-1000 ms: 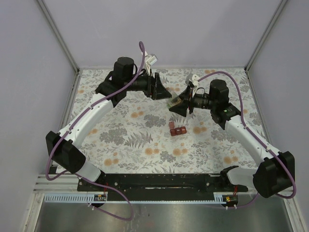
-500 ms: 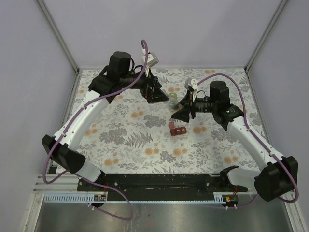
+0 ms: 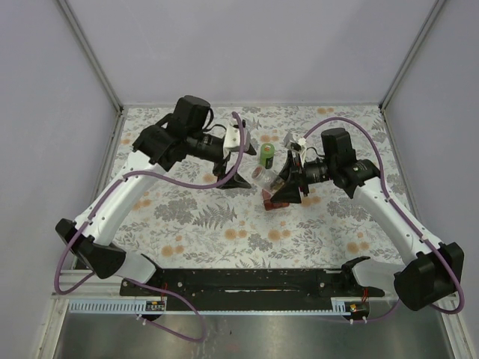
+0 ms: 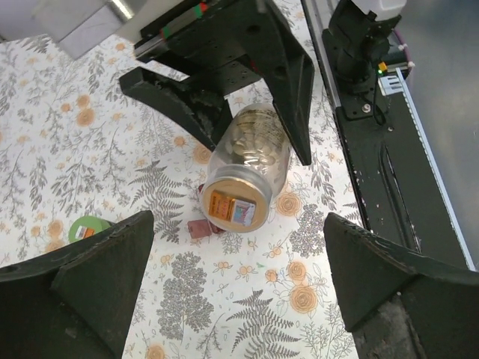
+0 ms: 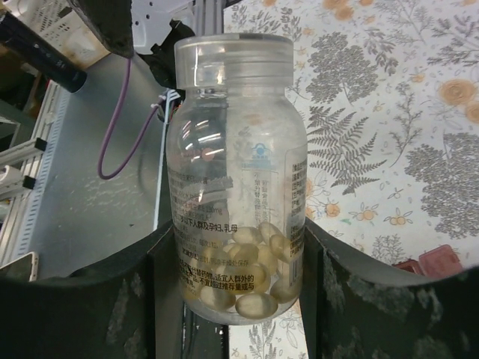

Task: Sort the pills into containers
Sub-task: Unscrew the lid of the pill bottle.

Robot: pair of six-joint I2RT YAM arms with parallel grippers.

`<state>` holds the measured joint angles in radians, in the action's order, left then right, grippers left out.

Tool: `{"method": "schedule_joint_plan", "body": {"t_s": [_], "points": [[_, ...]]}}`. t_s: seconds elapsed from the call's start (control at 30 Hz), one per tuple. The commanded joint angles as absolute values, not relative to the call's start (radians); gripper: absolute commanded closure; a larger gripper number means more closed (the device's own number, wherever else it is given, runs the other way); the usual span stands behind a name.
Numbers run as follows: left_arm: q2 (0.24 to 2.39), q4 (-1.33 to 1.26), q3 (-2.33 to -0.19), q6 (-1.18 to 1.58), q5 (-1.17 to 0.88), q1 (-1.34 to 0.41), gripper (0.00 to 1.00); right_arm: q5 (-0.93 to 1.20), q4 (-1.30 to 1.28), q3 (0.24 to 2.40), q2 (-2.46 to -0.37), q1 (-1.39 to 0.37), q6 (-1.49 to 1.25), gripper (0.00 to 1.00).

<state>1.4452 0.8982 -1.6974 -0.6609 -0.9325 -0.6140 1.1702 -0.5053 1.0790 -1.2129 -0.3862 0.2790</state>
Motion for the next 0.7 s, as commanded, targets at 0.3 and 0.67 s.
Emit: {"method": "schedule_joint_plan", "body": {"t_s": [0.3, 0.67], "points": [[1.482, 0.914, -1.689, -0.825, -0.950, -0.696, 0.09, 1.255, -0.574, 1.114, -1.224, -0.405, 0.342, 1.00], [1.508, 0.927, -1.706, -0.825, -0.965, -0.699, 0.26, 1.236, -0.603, 1.111, -1.218, -0.411, 0.377, 1.00]]}}
